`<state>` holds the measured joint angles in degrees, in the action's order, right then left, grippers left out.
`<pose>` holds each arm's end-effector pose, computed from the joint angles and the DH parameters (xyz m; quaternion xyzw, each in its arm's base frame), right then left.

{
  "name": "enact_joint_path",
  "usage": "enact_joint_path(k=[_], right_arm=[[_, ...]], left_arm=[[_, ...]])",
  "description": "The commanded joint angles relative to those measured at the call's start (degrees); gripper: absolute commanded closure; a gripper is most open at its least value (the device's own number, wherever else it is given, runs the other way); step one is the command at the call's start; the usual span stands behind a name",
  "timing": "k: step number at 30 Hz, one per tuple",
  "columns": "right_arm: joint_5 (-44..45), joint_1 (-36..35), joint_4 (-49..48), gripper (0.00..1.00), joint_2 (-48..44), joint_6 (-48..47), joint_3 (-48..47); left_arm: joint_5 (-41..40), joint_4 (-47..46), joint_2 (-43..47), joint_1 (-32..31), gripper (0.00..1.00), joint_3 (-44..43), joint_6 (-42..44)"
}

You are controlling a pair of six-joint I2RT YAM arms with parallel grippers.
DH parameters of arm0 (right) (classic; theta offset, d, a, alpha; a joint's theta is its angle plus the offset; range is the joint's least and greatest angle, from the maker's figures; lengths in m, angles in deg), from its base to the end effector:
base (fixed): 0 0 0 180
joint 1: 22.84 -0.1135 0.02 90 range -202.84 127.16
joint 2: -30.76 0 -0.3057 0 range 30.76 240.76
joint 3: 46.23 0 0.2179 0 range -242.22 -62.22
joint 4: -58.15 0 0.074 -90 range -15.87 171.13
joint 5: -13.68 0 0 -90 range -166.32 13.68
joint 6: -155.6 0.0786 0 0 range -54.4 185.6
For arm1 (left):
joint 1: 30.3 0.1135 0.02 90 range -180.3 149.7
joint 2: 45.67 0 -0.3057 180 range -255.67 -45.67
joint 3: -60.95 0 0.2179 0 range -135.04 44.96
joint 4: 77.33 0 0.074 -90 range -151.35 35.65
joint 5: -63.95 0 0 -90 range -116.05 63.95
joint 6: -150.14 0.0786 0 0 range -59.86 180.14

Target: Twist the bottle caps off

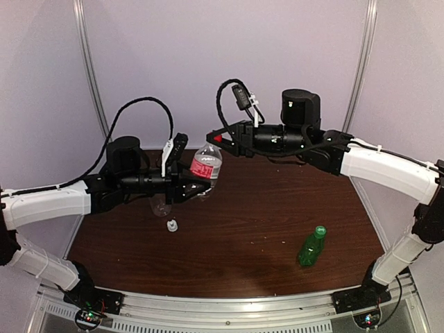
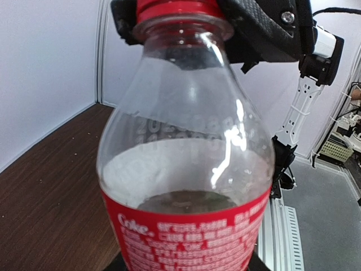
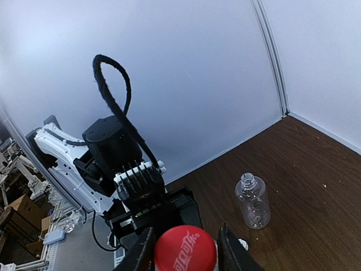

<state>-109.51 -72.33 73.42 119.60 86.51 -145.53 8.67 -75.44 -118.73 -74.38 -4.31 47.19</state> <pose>0.2059 0.3073 0.4470 -0.3615 0.6360 0.5457 0.4088 0.1725 -0.2293 0.3530 0.3811 0.6511 -0.4942 0.4320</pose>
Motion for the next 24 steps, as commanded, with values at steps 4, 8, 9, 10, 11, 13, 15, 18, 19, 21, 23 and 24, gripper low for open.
enact_joint_path(k=[4,8,9,10,11,13,15,18,19,21,23,24], right_arm=[[-1.5,-0.2,-3.0,0.8,-0.6,-2.2,0.4],[-5.1,0.4,-4.0,0.88,-0.9,-5.3,1.3],[-7.3,0.7,-4.4,0.9,-0.8,-6.6,1.3],[-9.7,1.2,-4.6,0.91,-0.7,-8.0,1.4],[-12.4,1.7,-4.8,0.91,-0.6,-9.2,1.4],[-20.0,2.6,-5.1,0.92,0.0,-12.3,1.3],[-28.8,3.7,-5.4,0.91,0.8,-15.2,1.0],[-41.2,5.1,-5.4,0.83,2.7,-17.8,-0.1],[-44.2,5.6,-5.6,0.82,3.4,-17.9,-0.5],[-48.5,6.6,-7.4,0.79,4.8,-16.4,-1.1],[-50.0,7.1,-10.6,0.76,5.7,-13.3,-0.8],[-49.6,7.3,-12.1,0.74,5.9,-11.8,-0.6]], left_arm=[[-0.1,-1.3,-0.3,0.0,0.82,-1.4,1.5],[1.3,-1.8,0.3,0.0,0.82,-0.8,1.8],[2.2,-2.3,0.5,0.0,0.82,-0.5,1.7],[3.0,-3.1,0.7,0.0,0.82,-0.2,1.6],[4.3,-3.9,1.0,0.0,0.82,0.2,1.3],[7.7,-5.9,1.4,0.1,0.82,0.7,0.4],[11.6,-8.3,1.5,0.0,0.82,1.2,-1.2],[16.5,-11.5,1.4,0.0,0.81,1.9,-4.0],[17.7,-12.3,1.3,0.0,0.81,2.2,-4.6],[19.4,-13.6,1.4,0.0,0.81,2.7,-5.5],[19.7,-13.9,1.6,0.0,0.81,3.0,-5.6],[19.5,-13.7,1.7,0.1,0.81,3.0,-5.5]])
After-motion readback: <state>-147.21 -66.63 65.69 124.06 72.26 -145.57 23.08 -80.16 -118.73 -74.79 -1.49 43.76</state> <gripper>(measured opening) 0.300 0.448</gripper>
